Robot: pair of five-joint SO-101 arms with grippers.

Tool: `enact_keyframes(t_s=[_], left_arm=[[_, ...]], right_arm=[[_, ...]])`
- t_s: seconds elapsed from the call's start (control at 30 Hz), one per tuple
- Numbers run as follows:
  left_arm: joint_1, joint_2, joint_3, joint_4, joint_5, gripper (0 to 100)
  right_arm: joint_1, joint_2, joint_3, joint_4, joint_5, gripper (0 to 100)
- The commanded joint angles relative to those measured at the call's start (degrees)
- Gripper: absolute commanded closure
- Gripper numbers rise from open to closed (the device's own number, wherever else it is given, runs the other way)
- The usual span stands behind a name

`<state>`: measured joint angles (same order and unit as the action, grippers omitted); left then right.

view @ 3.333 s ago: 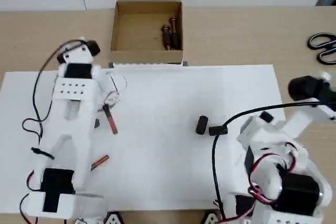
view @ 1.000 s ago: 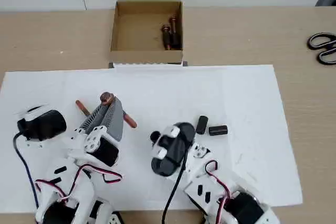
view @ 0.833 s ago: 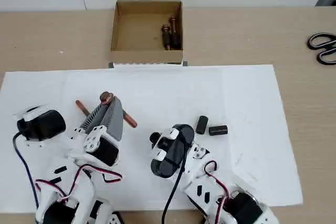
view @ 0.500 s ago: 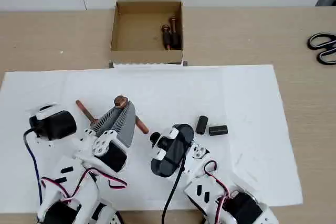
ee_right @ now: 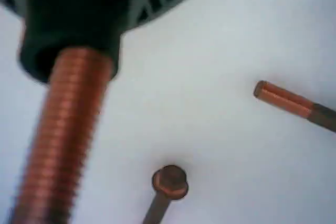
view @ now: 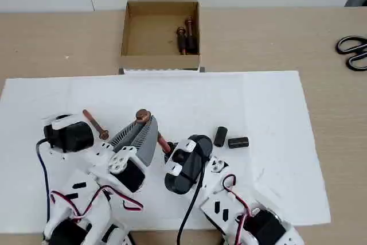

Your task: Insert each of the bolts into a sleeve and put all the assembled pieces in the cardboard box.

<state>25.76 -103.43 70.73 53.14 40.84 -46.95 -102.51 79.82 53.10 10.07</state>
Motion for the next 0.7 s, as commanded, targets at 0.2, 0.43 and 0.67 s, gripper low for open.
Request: enact_keyframes(t_s=[0.2,0.43,0.67], left_arm=[[0.3,-0.5,1.6,-0.3,-0.1,100],[0.2,-0.5,2.2,-0.8,-0.1,100],[0.1,-0.6,6.3,-5.4,-0.4,100]], right_arm=[[-0.1,-0.3,-1.0,-2.6,0.4,99.5],[-0.2,-0.3,-0.9,-2.6,0.3,99.5],[-0.2,-0.3,-1.0,-2.6,0.4,99.5]])
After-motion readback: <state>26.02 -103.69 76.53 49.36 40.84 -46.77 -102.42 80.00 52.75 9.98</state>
